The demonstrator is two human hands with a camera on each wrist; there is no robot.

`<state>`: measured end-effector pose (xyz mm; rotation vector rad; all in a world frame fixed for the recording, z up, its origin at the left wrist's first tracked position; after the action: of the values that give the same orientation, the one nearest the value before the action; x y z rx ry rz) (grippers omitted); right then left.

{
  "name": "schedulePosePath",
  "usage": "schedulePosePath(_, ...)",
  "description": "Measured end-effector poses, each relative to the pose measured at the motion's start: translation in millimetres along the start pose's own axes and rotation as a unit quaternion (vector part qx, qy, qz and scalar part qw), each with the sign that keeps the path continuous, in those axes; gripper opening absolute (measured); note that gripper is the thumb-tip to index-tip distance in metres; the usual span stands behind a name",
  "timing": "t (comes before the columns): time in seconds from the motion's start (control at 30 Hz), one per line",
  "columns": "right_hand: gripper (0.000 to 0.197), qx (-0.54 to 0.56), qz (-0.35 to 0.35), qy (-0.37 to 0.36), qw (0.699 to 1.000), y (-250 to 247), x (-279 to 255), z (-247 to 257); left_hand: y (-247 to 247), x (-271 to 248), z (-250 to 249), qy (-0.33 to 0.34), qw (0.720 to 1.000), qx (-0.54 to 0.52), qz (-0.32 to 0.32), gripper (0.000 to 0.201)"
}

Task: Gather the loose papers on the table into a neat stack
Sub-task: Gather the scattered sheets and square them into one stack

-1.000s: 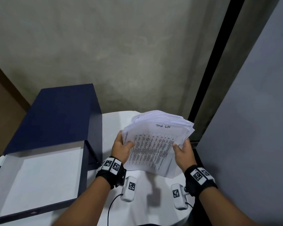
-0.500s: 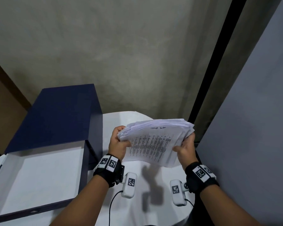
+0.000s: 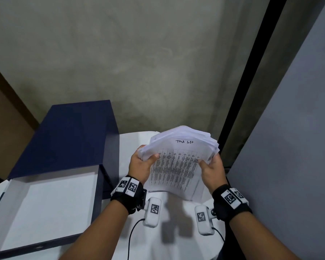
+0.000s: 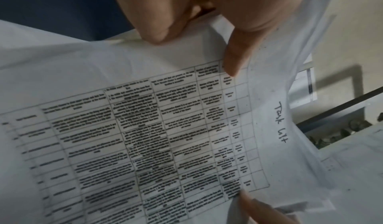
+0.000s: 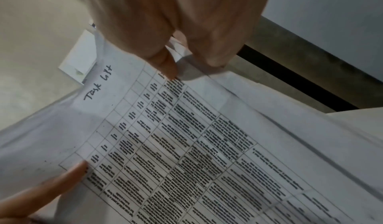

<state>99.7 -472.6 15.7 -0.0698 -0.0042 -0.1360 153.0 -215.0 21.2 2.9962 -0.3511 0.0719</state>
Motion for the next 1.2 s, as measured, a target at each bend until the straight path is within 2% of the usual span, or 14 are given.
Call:
schedulePosePath(0.07, 0.043, 0.011, 0.008, 0.011, 1.000, 0, -5, -7, -2, -4, 1, 0.000, 1.000, 0.000, -0.008, 0.032)
schedulePosePath(0.13, 0.048, 0.010, 0.020, 0.019, 1.000, 1, -12, -15, -1, -11, 1, 0.007, 1.000, -0.011, -0.006, 0.042)
schedulePosePath(0.27, 0.057, 0.051, 0.009, -0.030, 0.998, -3, -16, 0, -5, -19, -24, 0.073, 0.997, 0.015, -0.027, 0.063)
schedulePosePath(0.33, 0.054, 0.085, -0.010, -0.065, 0.994, -5, -14, 15, -5, -17, -41, 0.101, 0.993, 0.042, -0.034, 0.057)
schedulePosePath(0.43, 0.047, 0.109, -0.058, -0.100, 0.987, -10, -13, 34, -1, -12, -58, 0.115, 0.990, 0.063, -0.056, 0.034)
schedulePosePath(0.57, 0.020, 0.094, -0.092, -0.127, 0.983, -7, -9, 45, -1, -7, -58, 0.092, 0.991, 0.031, -0.092, 0.003)
schedulePosePath(0.63, 0.009, 0.090, -0.094, -0.129, 0.983, -6, -7, 45, -4, -5, -56, 0.091, 0.990, 0.042, -0.102, 0.008)
schedulePosePath(0.73, 0.012, 0.091, -0.109, -0.119, 0.983, -8, -5, 44, -12, -4, -54, 0.094, 0.985, 0.070, -0.124, 0.014)
schedulePosePath(0.8, 0.014, 0.096, -0.111, -0.118, 0.982, -8, -4, 43, -14, -3, -52, 0.097, 0.984, 0.071, -0.129, 0.011)
schedulePosePath(0.87, 0.018, 0.090, -0.109, -0.119, 0.983, -7, -2, 43, -11, -4, -54, 0.113, 0.984, 0.077, -0.111, 0.013)
schedulePosePath(1.0, 0.006, 0.069, -0.118, -0.119, 0.984, -6, 0, 43, -3, -6, -58, 0.145, 0.983, 0.098, -0.051, 0.028)
schedulePosePath(1.07, 0.007, 0.068, -0.116, -0.118, 0.984, -7, 1, 42, -2, -7, -58, 0.152, 0.983, 0.103, -0.029, 0.033)
schedulePosePath(1.13, 0.016, 0.065, -0.117, -0.113, 0.985, -8, 1, 41, -3, -8, -56, 0.148, 0.983, 0.104, -0.027, 0.032)
schedulePosePath(1.2, 0.018, 0.060, -0.123, -0.114, 0.984, -8, 1, 43, -5, -9, -54, 0.132, 0.984, 0.102, -0.055, 0.024)
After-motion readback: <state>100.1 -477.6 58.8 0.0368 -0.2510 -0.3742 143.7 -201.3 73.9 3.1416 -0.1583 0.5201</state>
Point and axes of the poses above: each hand's wrist, its own x-axis towards the middle knuckle, its own y-axis out of the palm, z = x × y, the point moved 9 cm from there along x, towards the middle knuckle, and after that the axes turned 14 degrees about z, right-handed, at the moved point
